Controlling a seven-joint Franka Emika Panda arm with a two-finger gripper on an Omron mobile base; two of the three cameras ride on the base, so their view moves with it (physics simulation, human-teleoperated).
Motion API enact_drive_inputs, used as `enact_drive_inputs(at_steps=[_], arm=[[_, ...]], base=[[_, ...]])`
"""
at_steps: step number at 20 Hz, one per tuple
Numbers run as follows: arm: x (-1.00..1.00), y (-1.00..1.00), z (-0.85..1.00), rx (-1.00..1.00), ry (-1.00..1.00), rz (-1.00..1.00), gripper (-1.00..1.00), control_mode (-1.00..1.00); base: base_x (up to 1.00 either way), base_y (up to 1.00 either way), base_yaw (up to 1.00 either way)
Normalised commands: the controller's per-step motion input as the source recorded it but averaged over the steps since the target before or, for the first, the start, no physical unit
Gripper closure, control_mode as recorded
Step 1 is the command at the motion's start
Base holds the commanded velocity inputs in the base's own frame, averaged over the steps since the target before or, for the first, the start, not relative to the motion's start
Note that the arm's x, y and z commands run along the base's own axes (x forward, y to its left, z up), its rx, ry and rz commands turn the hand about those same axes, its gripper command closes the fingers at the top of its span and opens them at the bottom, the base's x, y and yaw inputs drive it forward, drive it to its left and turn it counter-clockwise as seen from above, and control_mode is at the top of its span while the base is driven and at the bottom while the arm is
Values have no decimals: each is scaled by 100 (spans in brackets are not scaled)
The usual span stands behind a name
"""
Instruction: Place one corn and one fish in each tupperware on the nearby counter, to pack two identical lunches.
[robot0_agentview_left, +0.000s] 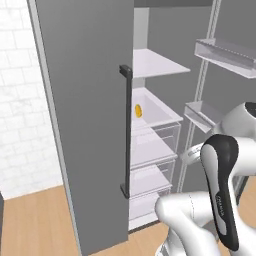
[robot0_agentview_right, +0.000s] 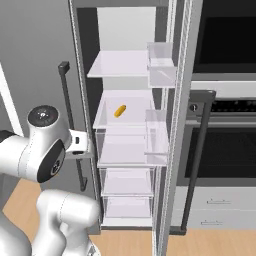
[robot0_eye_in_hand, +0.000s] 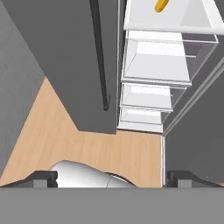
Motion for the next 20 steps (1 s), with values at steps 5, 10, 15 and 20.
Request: enact_drive_inputs(at_steps=[5,10,15,20], arm=[[0,0,0,0,0,0,-100,100],[0,0,0,0,0,0,-100,100],[0,0,0,0,0,0,-100,100],[0,0,0,0,0,0,-100,100]], base=[[37,-6,-4],[16,-17,0],[22,-29,0],[23,-23,0]])
